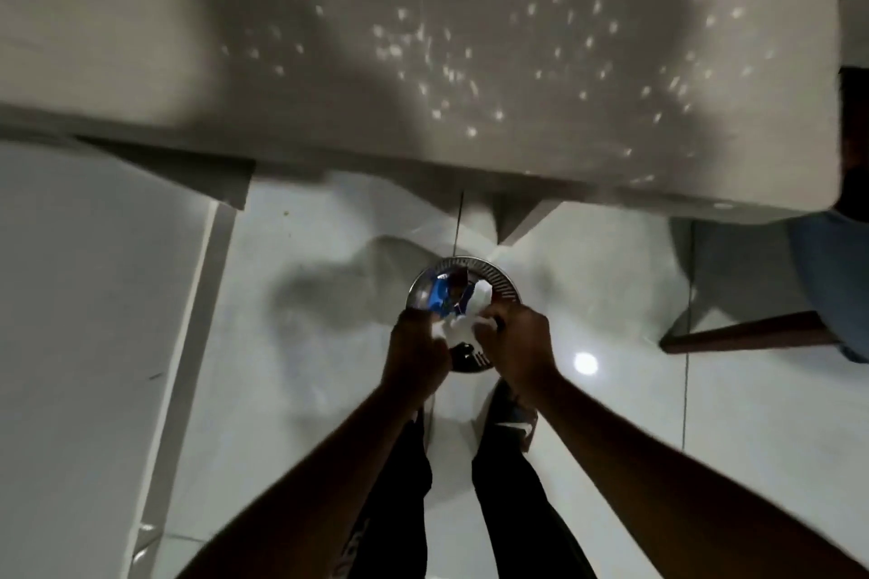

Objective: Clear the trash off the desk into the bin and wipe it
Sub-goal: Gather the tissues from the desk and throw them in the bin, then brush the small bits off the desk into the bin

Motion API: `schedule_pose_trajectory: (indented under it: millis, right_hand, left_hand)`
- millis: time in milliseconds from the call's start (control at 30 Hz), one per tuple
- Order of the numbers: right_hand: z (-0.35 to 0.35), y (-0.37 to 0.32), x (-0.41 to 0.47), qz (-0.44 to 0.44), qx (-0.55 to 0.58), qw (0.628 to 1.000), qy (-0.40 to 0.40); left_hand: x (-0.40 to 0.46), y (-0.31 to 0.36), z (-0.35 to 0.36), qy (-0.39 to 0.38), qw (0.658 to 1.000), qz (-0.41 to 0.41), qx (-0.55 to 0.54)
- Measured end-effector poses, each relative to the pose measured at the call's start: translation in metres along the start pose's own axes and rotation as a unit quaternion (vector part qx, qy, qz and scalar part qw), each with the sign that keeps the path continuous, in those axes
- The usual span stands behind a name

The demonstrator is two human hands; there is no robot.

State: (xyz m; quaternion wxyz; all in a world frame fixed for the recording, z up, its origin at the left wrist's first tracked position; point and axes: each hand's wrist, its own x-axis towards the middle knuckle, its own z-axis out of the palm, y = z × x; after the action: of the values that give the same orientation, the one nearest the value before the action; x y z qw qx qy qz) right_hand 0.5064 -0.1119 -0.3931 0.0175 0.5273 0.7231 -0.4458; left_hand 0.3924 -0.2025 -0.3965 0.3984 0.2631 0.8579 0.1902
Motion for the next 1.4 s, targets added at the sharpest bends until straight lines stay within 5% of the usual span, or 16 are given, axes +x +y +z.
schedule_pose_trajectory:
  millis: [167, 367, 567, 800, 933, 1133, 1400]
  right_hand:
    - [0.036, 0.031, 0.046, 0.05, -0.037, 0.996, -0.061]
    - [0.005, -0.001, 0.028, -0.017, -0.067, 0.993, -0.091]
    - [-0.087, -0.111, -0.077, -0.212, -0.12, 0.97, -0.003]
    - [-0.194, -0.236, -0.157, -0.382, -0.113, 0.913, 0.091]
    - [-0.247, -0.294, -0.103, -0.347, -0.148, 0.911, 0.166]
    - [-0.265, -0.308, -0.001, -0.202, -0.275, 0.935, 0.098]
    - [-0.252, -0.303, 0.036, -0.247, -0.266, 0.923, 0.129]
  left_hand:
    - [0.052, -0.008, 0.026, -0.146, 0.986, 0.081, 0.021]
    - [0.021, 0.013, -0.038, -0.072, 0.967, 0.194, 0.147]
    - [-0.097, 0.086, -0.159, 0.072, 0.86, 0.43, 0.266]
    - [-0.145, 0.161, -0.281, 0.18, 0.788, 0.526, 0.266]
    - [-0.099, 0.207, -0.318, 0.208, 0.8, 0.468, 0.311]
    - [-0.029, 0.247, -0.317, 0.135, 0.831, 0.401, 0.362]
    - [-0.008, 0.263, -0.302, 0.106, 0.838, 0.448, 0.294]
